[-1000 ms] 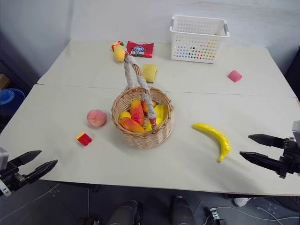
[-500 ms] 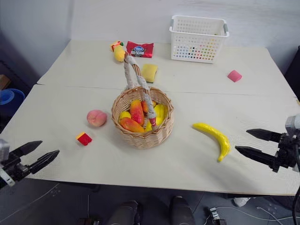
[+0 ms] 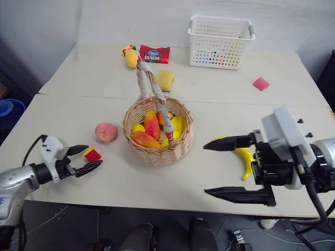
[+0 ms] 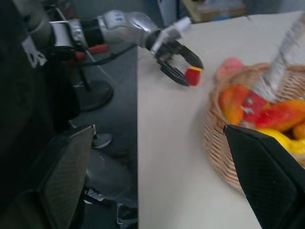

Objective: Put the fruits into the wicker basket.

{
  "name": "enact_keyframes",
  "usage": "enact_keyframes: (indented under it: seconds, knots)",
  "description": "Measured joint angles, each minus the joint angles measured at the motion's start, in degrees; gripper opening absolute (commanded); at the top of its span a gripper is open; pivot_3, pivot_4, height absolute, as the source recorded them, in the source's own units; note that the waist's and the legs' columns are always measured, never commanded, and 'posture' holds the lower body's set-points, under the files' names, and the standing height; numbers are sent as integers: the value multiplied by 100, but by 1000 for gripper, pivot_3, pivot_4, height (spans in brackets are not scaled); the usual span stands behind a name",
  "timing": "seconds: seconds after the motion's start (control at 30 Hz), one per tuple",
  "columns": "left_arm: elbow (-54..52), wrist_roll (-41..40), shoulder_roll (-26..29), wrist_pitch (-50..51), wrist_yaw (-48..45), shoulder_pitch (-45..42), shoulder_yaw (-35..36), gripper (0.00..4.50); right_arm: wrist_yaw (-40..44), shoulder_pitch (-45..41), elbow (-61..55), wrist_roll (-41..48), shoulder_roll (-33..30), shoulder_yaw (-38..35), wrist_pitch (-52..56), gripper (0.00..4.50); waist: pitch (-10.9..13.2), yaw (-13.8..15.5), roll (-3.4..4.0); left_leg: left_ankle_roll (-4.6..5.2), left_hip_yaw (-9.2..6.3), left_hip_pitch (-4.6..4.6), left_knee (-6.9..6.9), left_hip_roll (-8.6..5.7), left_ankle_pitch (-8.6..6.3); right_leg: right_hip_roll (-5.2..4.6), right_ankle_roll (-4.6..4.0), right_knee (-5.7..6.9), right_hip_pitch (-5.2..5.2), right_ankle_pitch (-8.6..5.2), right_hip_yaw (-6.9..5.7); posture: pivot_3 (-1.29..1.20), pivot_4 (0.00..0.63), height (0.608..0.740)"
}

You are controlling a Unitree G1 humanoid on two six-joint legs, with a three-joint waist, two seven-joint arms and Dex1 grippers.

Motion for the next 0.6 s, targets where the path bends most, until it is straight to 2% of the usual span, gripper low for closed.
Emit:
enact_keyframes:
  seconds: [0.17, 0.33, 0.53, 0.6]
  knots:
    - [391, 162, -86, -160, -24, -433, -286, 4489, -101, -286, -7, 149, -80, 251, -10, 4500, -1, 4, -1, 2, 3, -6, 0, 0, -1, -2, 6, -21, 2, 3, -3, 0, 150, 740]
    - [581, 248, -182, -380, -18, -514, -342, 3386, 209, 319, -1, 63, -77, -216, -36, 4500, -2, 40, -2, 6, 9, -9, 4, 0, -3, -3, 14, -7, 6, 8, -15, 0, 150, 740]
    - [522, 225, -174, -432, 0, -241, -155, 1617, 380, 495, 4, -7, -74, -393, -190, 4500, -2, -7, -3, 10, 15, 4, 7, 4, -5, -3, 19, -15, 10, 10, -7, 0, 150, 740]
    - [483, 198, -175, -331, 174, -117, 3, 1557, 397, 510, 4, -71, -46, -408, -286, 4500, -2, -12, -3, 18, 14, 9, 6, 8, -9, -3, 18, -5, 9, 10, -5, 0, 150, 740]
